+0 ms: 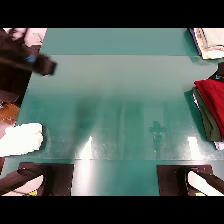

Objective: Fold the shirts.

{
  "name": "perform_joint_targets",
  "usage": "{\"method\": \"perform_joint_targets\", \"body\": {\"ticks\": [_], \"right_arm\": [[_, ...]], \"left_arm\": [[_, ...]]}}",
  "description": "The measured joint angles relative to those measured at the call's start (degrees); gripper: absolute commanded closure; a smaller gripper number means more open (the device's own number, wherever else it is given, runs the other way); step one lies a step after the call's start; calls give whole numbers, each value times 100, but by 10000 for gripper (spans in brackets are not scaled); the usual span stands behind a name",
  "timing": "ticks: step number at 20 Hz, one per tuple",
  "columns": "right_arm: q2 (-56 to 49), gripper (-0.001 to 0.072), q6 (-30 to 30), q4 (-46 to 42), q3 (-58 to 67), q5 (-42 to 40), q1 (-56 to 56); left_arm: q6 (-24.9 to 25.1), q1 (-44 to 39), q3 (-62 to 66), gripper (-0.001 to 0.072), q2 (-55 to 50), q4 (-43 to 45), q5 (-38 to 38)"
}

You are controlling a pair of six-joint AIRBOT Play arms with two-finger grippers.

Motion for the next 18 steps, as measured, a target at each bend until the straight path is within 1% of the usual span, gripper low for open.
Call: {"method": "perform_joint_targets", "body": {"ticks": [1, 2, 3, 6, 8, 12, 14, 15, 16, 17, 18], "right_arm": [[0, 695, -2, 0, 0, 4, 2], [0, 695, -13, 0, 0, 17, 2], [0, 694, -39, 0, 0, 24, 2], [0, 694, -96, 2, 0, 48, 2], [0, 694, -114, 0, 0, 55, 2], [0, 694, -133, 2, 0, 61, 4], [2, 694, -133, 4, 0, 61, 4], [0, 695, -136, 7, 0, 61, 4], [2, 694, -136, 7, 0, 61, 4], [0, 694, -136, 7, 0, 61, 4], [0, 694, -136, 9, 0, 63, 4]], "left_arm": [[-79, 164, -326, 211, 227, 262, -170], [-175, 350, -723, 0, 479, 492, -284], [-284, 522, -1128, 43, 675, 680, -387], [-514, 1051, -2411, 43, 1060, 1147, -501], [-603, 1397, -3283, 42, 1180, 1342, -400], [-732, 1875, -4660, 45, 1266, 1513, 144], [-809, 1989, -5077, 48, 1285, 1554, 463], [-874, 2026, -5206, 270, 1292, 1582, 599], [-940, 2050, -5287, 601, 1296, 1589, 699], [-992, 2065, -5333, 683, 1296, 1589, 774], [-1023, 2085, -5340, 683, 1298, 1611, 844]]}}
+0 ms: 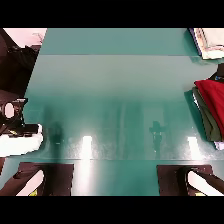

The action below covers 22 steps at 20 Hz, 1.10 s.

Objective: Fold the shirts.

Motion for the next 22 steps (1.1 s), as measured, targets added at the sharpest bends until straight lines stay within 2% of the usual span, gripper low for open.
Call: {"method": "perform_joint_targets", "body": {"ticks": [4, 8, 12, 16, 22], "right_arm": [[0, 695, 0, 0, 0, -2, 0], [0, 694, -2, 2, 0, -63, -11], [0, 695, -2, 4, 42, -197, -46], [0, 695, -2, 2, 284, -369, -52], [2, 695, -2, 4, 975, -616, -52]], "left_arm": [[-57, -52, 608, 684, 11, -57, 70], [76, -682, 2345, 683, 66, -426, 186], [955, -1707, 4240, 684, 72, -1871, 776], [1853, -2699, 5071, 683, -55, -3329, 1373], [2671, -3423, 5331, 681, -1449, -3989, 975]]}}
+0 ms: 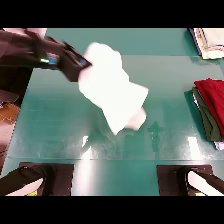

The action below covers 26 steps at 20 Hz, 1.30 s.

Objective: Fold the shirts.

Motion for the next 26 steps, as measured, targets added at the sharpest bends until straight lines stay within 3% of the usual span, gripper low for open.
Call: {"method": "perform_joint_targets", "body": {"ticks": [1, 2, 3, 7, 10, 12, 15, 20, 25, 26], "right_arm": [[0, 695, 0, 0, 94, -13, 0], [0, 695, 0, 0, 175, -28, 0], [0, 695, 0, -2, 240, -33, 0], [0, 695, 0, -2, 356, -55, 0], [0, 695, 0, -4, 382, -57, 0], [0, 695, 0, -7, 389, -63, 0], [0, 695, 2, -7, 391, -70, 0], [-11, 695, 2, -7, 391, -72, 0], [-13, 695, 2, -4, 391, 35, 0], [-13, 695, 2, -4, 391, 70, 0]], "left_arm": [[70, -37, 15, 540, -343, -31, -4], [120, -63, 20, 237, -660, -42, 24], [131, -74, 31, 152, -975, -42, 136], [-210, 22, 46, 158, -1626, 240, 251], [-551, 435, 2, 158, -1659, 348, -328], [-693, 721, -358, 158, -1541, 146, -820], [-789, 809, -1502, 158, -1178, -393, -837], [-852, 170, -3346, 157, -846, -1045, 476], [-1187, -457, -3982, 160, -822, -1235, 1919], [-1272, -509, -4030, 248, -850, -1235, 2072]]}}
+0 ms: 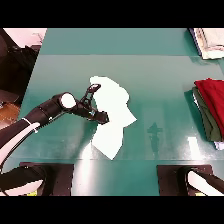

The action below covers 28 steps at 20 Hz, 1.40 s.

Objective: Fold the shirts.

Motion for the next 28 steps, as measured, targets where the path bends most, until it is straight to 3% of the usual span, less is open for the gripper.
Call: {"method": "perform_joint_targets", "body": {"ticks": [1, 2, 6, 12, 13, 14, 15, 16, 28], "right_arm": [[0, 695, 0, 4, 0, 13, 0], [-2, 695, 0, 2, 0, 28, 0], [0, 694, 2, 31, 0, 61, 15], [-199, 684, 7, 50, 2, 87, 695], [-319, 572, 7, 52, 0, 94, 883], [-490, 381, 7, 79, 0, 94, 1104], [-704, 259, 7, 140, 0, 94, 1327], [-929, 201, 4, 247, 0, 85, 1532], [-4277, 202, -332, 2793, -2, -1078, 3198]], "left_arm": [[-57, -37, -26, 498, -28, -17, 116], [-107, -66, -48, 690, -59, -28, 197], [-197, -63, 66, 684, -90, 4, 208], [-103, 817, 1381, 683, 844, 855, -1130], [-66, 1012, 1633, 683, 1075, 1027, -1340], [-22, 1215, 1882, 683, 1314, 1217, -1558], [17, 1390, 2087, 683, 1521, 1375, -1733], [55, 1554, 2271, 683, 1720, 1534, -1893], [144, 1996, 2721, 683, 2277, 2341, -3248]]}}
